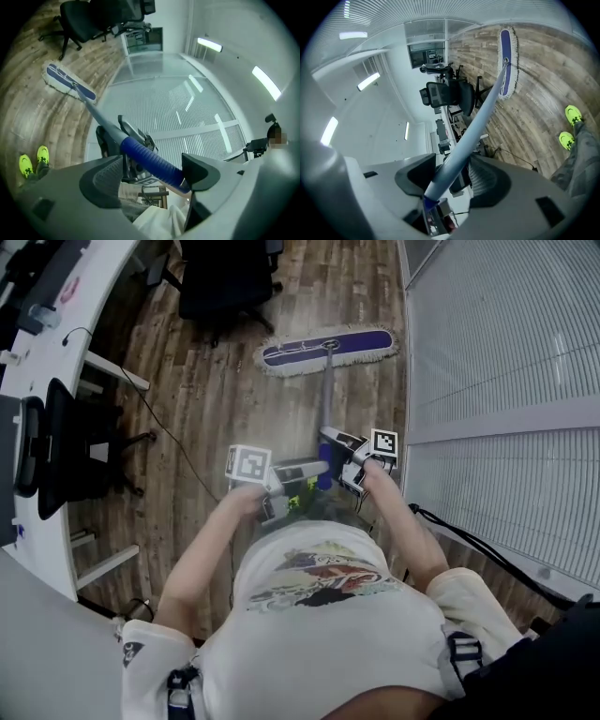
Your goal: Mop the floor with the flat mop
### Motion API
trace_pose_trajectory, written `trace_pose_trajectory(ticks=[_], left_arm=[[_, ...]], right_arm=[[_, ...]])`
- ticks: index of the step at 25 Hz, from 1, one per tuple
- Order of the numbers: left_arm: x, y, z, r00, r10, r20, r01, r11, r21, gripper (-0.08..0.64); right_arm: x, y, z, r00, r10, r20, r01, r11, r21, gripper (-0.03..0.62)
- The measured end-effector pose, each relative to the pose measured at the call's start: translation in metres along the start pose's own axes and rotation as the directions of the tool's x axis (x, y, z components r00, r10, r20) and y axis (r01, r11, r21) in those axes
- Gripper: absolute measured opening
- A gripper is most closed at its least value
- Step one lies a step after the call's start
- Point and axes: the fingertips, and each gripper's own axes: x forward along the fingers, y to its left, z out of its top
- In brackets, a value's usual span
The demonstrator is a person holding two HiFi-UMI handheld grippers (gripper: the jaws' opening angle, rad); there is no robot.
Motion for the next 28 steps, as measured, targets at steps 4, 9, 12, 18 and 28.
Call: trace_pose_trajectory(ticks=[4, 9, 12, 18, 28], left_arm=[[0.031, -0.033, -0.012, 0.982, -0.173, -0.078, 0.166, 0.982, -0.091, 0.373], [0.038, -0.009, -0.037, 0.977, -0.135, -0.165, 0.112, 0.983, -0.143, 0.371], [0.047, -0.007, -0.045, 0.977, -0.159, -0.143, 0.12, 0.962, -0.244, 0.37], [0.045, 0.014, -0.074, 0.985, -0.101, -0.14, 0.053, 0.949, -0.31, 0.273], [0.01, 0.018, -0.097, 0.98, -0.147, -0.133, 0.103, 0.951, -0.29, 0.252]], right_arm=[[-0.007, -0.003, 0.003, 1.0, -0.004, 0.013, 0.004, 1.0, -0.022, 0.219], [-0.015, -0.016, -0.009, 0.999, -0.004, 0.054, 0.005, 1.0, -0.021, 0.219], [-0.025, -0.018, -0.007, 0.993, 0.01, 0.118, -0.01, 1.0, -0.003, 0.219], [-0.045, -0.043, -0.022, 0.98, -0.059, 0.188, 0.056, 0.998, 0.024, 0.203], [-0.028, -0.057, -0.058, 0.982, -0.082, 0.172, 0.079, 0.997, 0.022, 0.193]])
